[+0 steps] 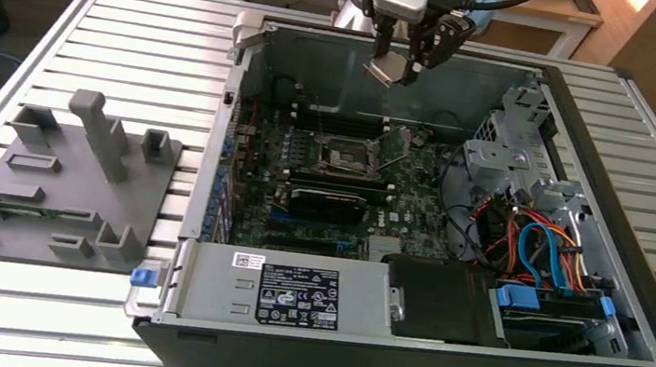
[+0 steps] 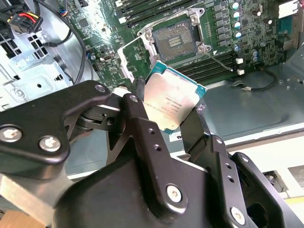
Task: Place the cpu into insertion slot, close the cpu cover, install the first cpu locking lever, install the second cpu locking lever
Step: 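Place the cpu into insertion slot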
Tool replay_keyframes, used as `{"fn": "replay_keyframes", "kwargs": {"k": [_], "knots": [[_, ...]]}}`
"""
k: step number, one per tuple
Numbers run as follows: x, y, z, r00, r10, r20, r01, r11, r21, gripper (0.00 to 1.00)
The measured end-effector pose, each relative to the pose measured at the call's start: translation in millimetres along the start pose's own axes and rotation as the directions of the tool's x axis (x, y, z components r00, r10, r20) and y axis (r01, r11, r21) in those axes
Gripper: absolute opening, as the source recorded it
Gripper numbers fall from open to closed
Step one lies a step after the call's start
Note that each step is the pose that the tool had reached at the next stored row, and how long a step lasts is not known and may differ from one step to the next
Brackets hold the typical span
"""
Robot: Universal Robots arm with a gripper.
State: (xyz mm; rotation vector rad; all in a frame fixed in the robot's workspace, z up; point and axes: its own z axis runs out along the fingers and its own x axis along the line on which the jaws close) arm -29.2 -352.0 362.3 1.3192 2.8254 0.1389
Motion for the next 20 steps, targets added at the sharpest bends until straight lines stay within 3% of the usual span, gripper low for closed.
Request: {"fn": "replay_keyframes", "kwargs": {"k": [13, 20], "knots": [[0.0, 0.0, 0.0, 1.0, 0.005, 0.0004, -0.005, 1.0, -0.0001, 0.54], [0.0, 0.0, 0.0, 0.9983, 0.058, 0.0052, -0.058, 0.9983, -0.0013, 0.54]]}}
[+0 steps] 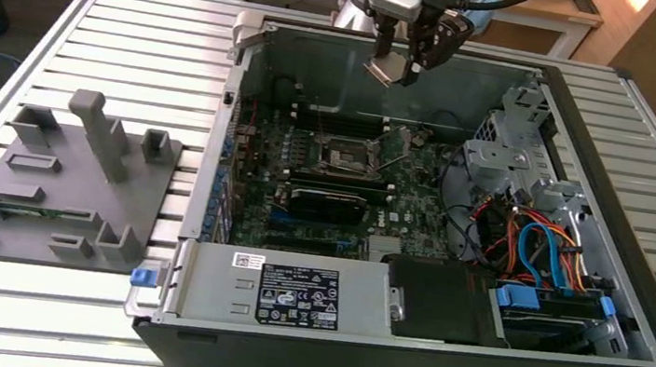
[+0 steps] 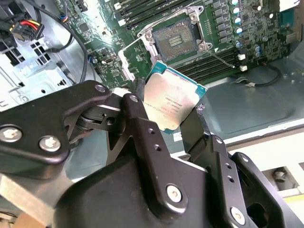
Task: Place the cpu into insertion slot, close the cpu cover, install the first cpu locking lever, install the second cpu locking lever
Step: 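Place the cpu into insertion slot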
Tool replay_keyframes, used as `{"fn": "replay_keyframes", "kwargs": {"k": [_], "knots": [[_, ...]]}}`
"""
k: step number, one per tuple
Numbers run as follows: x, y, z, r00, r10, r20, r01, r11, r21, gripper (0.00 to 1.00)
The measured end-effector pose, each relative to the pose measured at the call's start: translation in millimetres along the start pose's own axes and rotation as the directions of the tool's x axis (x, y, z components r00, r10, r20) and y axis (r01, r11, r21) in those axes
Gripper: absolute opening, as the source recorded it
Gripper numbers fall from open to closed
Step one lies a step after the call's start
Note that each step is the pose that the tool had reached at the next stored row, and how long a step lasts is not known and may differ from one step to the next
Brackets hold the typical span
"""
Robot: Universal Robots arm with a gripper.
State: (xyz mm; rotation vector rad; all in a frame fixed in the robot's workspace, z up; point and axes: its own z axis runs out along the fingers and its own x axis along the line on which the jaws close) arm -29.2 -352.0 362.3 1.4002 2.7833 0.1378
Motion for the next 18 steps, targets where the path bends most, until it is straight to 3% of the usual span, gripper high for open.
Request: {"fn": "replay_keyframes", "kwargs": {"k": [5, 10, 18], "knots": [[0.0, 0.0, 0.1, 0.9987, 0.052, 0.0046, -0.052, 0.9987, -0.0011, 0.54], [0.0, 0.0, 0.2, 0.9944, 0.105, 0.0093, -0.105, 0.9945, -0.0025, 0.54], [0.0, 0.0, 0.2, 0.9937, 0.112, 0.0099, -0.112, 0.9937, -0.0027, 0.54]]}}
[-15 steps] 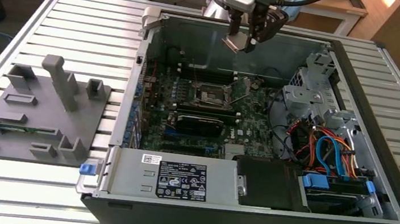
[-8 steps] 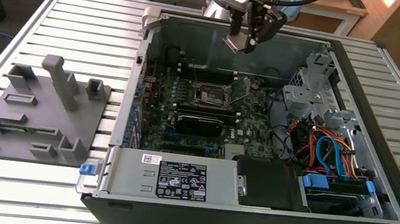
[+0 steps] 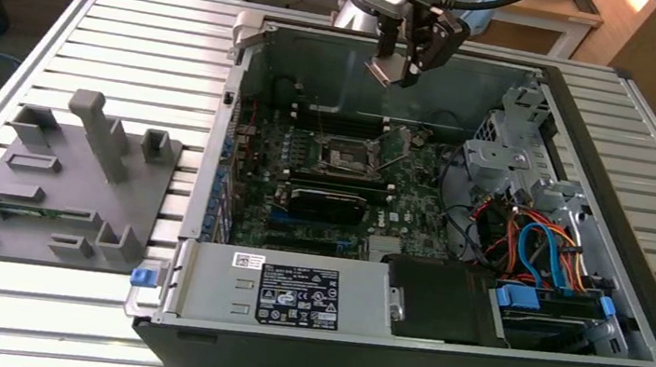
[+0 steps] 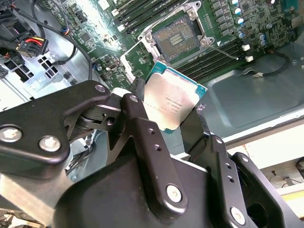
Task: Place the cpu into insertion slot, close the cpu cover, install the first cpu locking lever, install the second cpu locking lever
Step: 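Place the cpu into insertion slot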
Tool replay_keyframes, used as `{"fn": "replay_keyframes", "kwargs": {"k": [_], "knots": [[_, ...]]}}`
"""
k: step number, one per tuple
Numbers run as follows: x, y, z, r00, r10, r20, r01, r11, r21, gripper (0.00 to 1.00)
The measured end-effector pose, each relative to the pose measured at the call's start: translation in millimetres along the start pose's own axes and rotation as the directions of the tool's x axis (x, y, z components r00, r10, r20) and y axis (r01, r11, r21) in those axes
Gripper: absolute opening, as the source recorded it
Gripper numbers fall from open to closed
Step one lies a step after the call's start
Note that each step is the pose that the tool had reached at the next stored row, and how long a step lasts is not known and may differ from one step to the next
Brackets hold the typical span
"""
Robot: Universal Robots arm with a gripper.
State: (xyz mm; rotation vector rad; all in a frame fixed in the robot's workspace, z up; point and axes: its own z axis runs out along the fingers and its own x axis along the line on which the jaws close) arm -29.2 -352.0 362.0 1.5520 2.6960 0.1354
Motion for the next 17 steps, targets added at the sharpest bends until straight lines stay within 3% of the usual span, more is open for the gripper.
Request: {"fn": "replay_keyframes", "kwargs": {"k": [17], "knots": [[0.0, 0.0, 0.0, 0.9993, 0.037, 0.0033, -0.037, 0.9993, -0.0008, 0.54]]}}
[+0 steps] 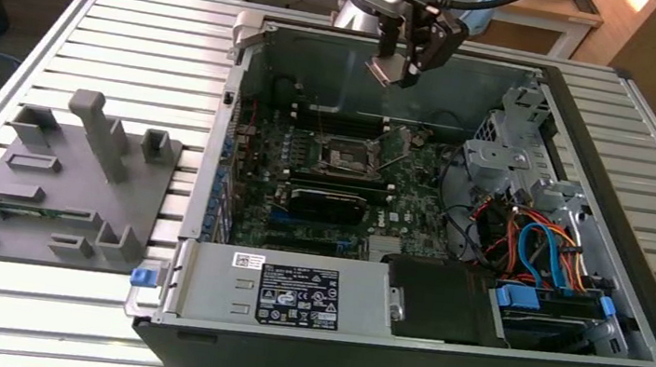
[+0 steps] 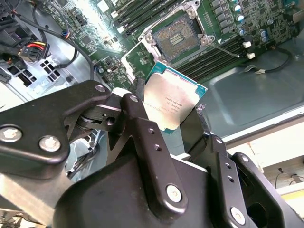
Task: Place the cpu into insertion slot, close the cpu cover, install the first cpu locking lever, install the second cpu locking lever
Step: 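Place the cpu into insertion slot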
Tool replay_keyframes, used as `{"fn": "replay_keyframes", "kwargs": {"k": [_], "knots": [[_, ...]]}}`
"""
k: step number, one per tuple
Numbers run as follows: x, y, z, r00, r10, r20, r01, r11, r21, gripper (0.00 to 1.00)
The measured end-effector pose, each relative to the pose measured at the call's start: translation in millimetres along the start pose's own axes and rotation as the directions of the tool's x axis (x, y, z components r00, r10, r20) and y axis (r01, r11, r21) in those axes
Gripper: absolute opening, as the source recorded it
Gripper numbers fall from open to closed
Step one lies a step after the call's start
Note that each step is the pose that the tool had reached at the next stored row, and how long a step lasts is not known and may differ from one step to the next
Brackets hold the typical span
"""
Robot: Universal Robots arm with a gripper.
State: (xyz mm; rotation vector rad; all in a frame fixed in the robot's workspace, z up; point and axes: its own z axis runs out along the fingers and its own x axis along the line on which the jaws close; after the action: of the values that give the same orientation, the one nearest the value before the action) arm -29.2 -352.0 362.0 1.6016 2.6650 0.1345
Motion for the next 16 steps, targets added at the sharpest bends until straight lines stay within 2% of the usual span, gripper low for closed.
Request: {"fn": "replay_keyframes", "kwargs": {"k": [16], "knots": [[0.0, 0.0, 0.1, 0.9987, 0.051, 0.0046, -0.051, 0.9987, -0.0011, 0.54]]}}
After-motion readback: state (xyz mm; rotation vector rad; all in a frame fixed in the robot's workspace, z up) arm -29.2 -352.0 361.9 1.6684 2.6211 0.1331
